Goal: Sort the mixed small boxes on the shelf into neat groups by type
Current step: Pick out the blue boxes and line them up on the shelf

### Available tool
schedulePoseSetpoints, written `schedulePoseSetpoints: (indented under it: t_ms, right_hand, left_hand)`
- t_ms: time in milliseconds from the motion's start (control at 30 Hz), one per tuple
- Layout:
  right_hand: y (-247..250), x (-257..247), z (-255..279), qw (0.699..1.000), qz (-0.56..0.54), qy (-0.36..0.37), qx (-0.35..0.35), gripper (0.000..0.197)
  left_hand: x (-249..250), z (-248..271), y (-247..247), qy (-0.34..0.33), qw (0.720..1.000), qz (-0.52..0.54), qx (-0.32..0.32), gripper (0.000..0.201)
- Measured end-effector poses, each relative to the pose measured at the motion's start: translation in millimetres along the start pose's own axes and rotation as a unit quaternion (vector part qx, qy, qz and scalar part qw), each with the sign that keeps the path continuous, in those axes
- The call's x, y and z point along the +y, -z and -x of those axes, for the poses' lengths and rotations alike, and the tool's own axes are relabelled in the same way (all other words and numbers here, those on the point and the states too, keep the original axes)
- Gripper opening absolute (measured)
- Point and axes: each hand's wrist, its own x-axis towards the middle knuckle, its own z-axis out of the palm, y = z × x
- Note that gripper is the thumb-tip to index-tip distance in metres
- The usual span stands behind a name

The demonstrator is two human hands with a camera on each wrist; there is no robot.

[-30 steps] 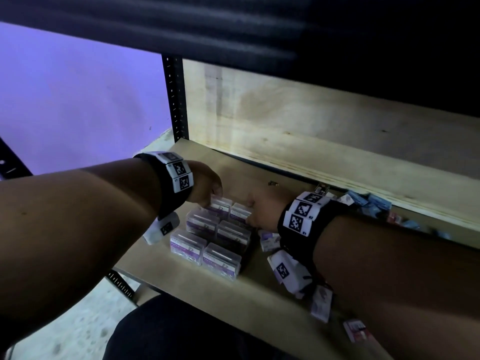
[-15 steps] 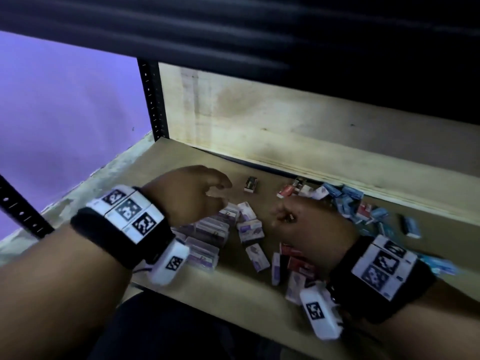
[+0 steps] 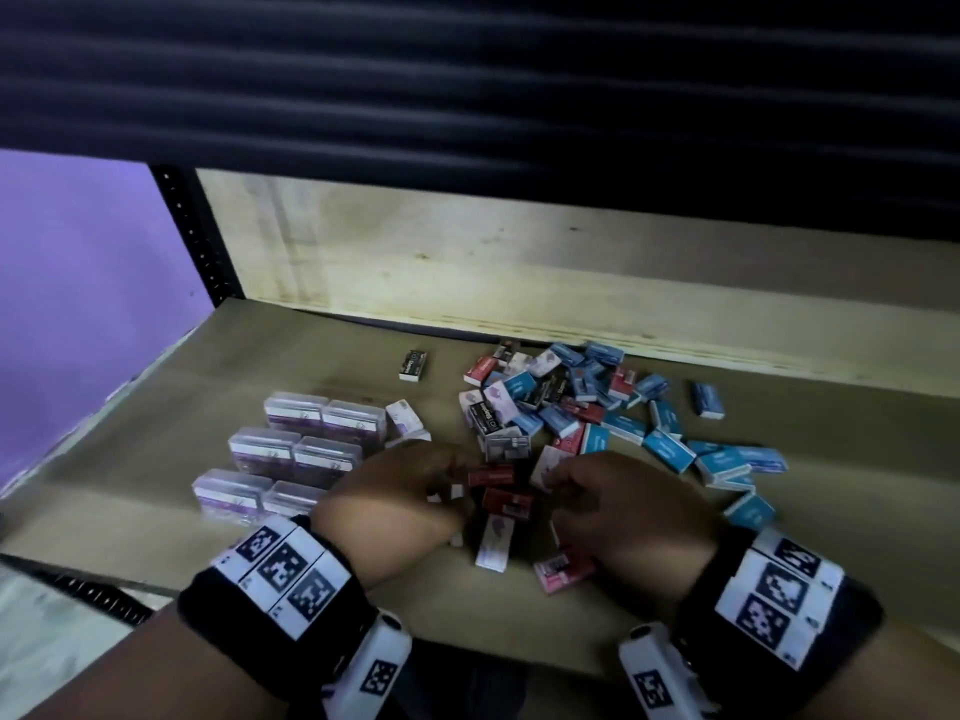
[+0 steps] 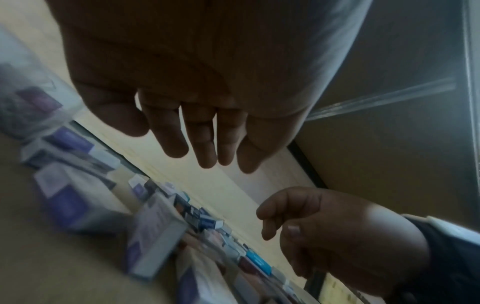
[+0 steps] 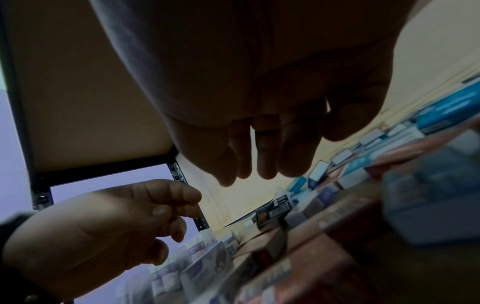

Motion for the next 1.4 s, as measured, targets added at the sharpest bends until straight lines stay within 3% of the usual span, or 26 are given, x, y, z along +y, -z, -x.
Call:
schedulePoseSetpoints:
  t_ms: [100, 300, 467, 600, 733, 833, 967, 1100, 1233, 1400]
  right_hand:
    - [0.6, 9.2, 11.4, 0.999, -0.021, -0.004, -0.023, 0.035]
    - [-4.9, 18.7, 19.9, 0.998, -0.042, -0.009, -0.033, 0.030]
    - [-8.1, 24.5, 19.4, 0.997, -0.056, -0.010, -0.053, 0.037]
    - [-5.3, 37.0, 20.6, 0.997, -0.062, -0.022, -0.047, 0.031]
    - [11.1, 57.3, 22.2, 0.998, -0.052, -0.042, -0.007, 0.036]
    - [31.9, 80.0, 23.6, 0.998, -0.034, -0.030, 0.039, 0.027]
    - [57.7, 126.3, 24.7, 0.990, -0.012, -0.101, 0.095, 0.031]
    - [75.9, 154.6, 22.0, 0.989, 0.029, -0.130, 0.056, 0.046]
    - [76.9, 167.2, 12.6, 0.989, 0.082, -0.124, 0.021, 0.058]
    - [67.4, 174.0, -4.3, 0.983, 0.139, -0.118, -0.037, 0.059]
  left_hand:
    - [2.1, -0.8, -10.8, 0.022, 1.000, 0.005, 0.020, 0.038]
    - [0.3, -4.0, -18.3, 0.050, 0.998, -0.004, 0.048, 0.029]
    - [3.6, -0.6, -25.9, 0.037, 0.998, -0.033, 0.044, 0.034]
    - [7.6, 1.8, -27.1, 0.021, 0.998, -0.031, 0.045, 0.037]
    - [19.5, -6.6, -28.7, 0.002, 0.999, -0.050, 0.007, 0.034]
    - [32.7, -16.1, -32.9, -0.006, 0.998, -0.057, -0.022, 0.034]
    - [44.7, -30.5, -47.9, 0.002, 0.995, -0.094, -0.017, 0.030]
    - [54.3, -38.8, -61.0, 0.002, 0.996, -0.087, -0.022, 0.043]
    - [71.8, -44.3, -69.0, -0.018, 0.997, -0.071, -0.036, 0.027]
    - [88.6, -48.7, -71.9, -0.045, 0.997, -0.057, -0.025, 0.038]
